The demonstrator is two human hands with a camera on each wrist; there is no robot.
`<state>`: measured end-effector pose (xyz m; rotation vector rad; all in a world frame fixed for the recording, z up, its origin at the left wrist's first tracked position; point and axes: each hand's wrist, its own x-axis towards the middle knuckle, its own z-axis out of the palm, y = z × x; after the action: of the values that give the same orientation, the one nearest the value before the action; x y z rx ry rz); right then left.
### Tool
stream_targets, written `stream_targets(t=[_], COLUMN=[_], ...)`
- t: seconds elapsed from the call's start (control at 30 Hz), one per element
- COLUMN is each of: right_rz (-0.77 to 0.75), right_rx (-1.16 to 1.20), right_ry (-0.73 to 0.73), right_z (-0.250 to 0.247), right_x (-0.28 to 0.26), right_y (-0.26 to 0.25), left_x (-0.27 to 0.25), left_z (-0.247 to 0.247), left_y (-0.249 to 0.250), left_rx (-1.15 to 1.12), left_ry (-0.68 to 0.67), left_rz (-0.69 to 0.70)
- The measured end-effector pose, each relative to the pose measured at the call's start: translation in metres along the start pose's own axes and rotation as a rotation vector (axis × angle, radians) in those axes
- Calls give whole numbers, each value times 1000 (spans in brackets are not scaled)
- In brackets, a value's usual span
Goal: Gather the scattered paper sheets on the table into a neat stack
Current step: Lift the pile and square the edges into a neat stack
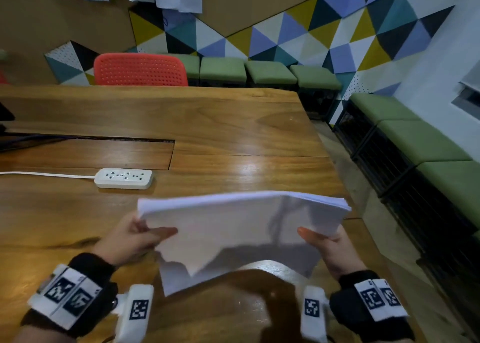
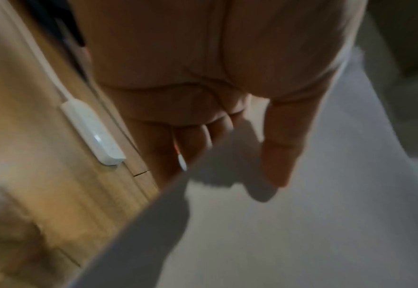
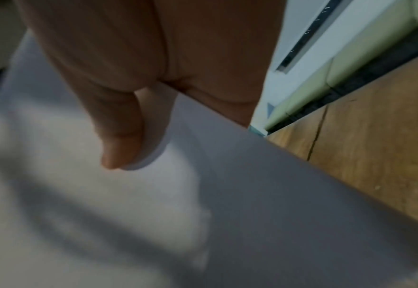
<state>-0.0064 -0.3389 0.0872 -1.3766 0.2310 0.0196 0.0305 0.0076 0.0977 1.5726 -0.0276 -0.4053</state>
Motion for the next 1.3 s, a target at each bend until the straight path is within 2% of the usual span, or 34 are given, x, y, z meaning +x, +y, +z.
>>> stream_targets(t=[0.07, 0.2, 0.3, 0.43, 0.6, 0.73, 0.9, 1.0, 1.1, 1.2, 1.3], right_rz=[4, -70, -59, 37, 26, 21, 48, 36, -17, -182, -322], right_rx=[-45, -51, -68, -84, -75, -106, -88, -105, -104, -66, -63], right_ry=[29, 115, 197, 321, 271, 264, 263, 248, 253, 273, 378], right_z=[9, 18, 22, 22, 19, 21, 23, 25, 26, 29, 37], right_x=[1, -1, -5, -10, -14, -12, -9, -11, -17, -21, -18], right_y=[5, 12, 22, 48, 46, 51, 50, 50, 43, 24, 12], left_x=[3, 8, 10, 7, 11, 8, 8, 4, -2, -5, 1], left_z=[10, 17, 20, 32, 34, 34, 35, 38, 41, 42, 44], left_y=[-1, -19, -26, -46, -60, -63, -61, -55, -43, -21, -7], left_rx=[87, 43, -32, -46, -4, 40, 3, -6, 4, -60, -122], left_ry=[76, 242, 267, 260, 352, 334, 380, 344, 424, 449, 542], left_rz=[35, 111, 150, 75, 112, 99, 106, 75, 102, 255, 298])
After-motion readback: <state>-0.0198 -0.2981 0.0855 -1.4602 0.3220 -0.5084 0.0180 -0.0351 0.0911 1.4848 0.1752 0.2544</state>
